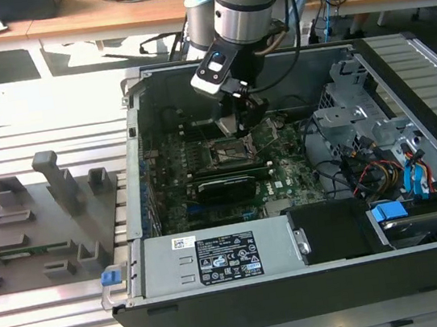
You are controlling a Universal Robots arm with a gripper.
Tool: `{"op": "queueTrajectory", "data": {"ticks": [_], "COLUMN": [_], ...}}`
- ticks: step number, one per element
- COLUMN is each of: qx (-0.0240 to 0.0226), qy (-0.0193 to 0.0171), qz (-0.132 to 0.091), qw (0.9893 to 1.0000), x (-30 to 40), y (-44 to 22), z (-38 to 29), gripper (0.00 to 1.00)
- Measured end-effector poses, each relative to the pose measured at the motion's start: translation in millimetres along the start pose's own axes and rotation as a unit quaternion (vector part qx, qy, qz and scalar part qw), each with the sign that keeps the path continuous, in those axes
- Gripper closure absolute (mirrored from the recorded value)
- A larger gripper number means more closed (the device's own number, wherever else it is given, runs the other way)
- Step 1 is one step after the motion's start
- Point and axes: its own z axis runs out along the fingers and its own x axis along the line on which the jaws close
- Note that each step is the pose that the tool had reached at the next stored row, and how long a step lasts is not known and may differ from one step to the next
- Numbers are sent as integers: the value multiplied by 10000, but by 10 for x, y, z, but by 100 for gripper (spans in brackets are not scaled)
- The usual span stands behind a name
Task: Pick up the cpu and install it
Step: 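Place the cpu into insertion slot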
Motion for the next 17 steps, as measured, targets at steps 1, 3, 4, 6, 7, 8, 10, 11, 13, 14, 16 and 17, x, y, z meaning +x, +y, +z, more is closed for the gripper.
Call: {"op": "queueTrajectory", "data": {"ticks": [1, 3, 4, 6, 7, 8, 10, 11, 13, 14, 16, 17], "qx": [0, -3, -4, -6, -7, -8, -11, -11, -13, -14, -16, -16], "qy": [1, 8, 11, 17, 19, 21, 27, 30, 34, 35, 39, 41], "qz": [31, 169, 226, 351, 385, 423, 562, 610, 690, 725, 836, 875], "qw": [10000, 9999, 9997, 9994, 9993, 9991, 9984, 9981, 9976, 9974, 9965, 9962], "x": [0, 0, 0, 0, 0, 0, 0, 0, 0, 0, 0, 0], "y": [0, 0, 0, 0, 0, 0, 0, 0, 0, 0, 0, 0], "z": [0, 1, 1, 1, 2, 2, 3, 3, 3, 3, 4, 4], "gripper": [45, 45, 45, 45, 45, 45, 45, 45, 45, 45, 45, 45]}}
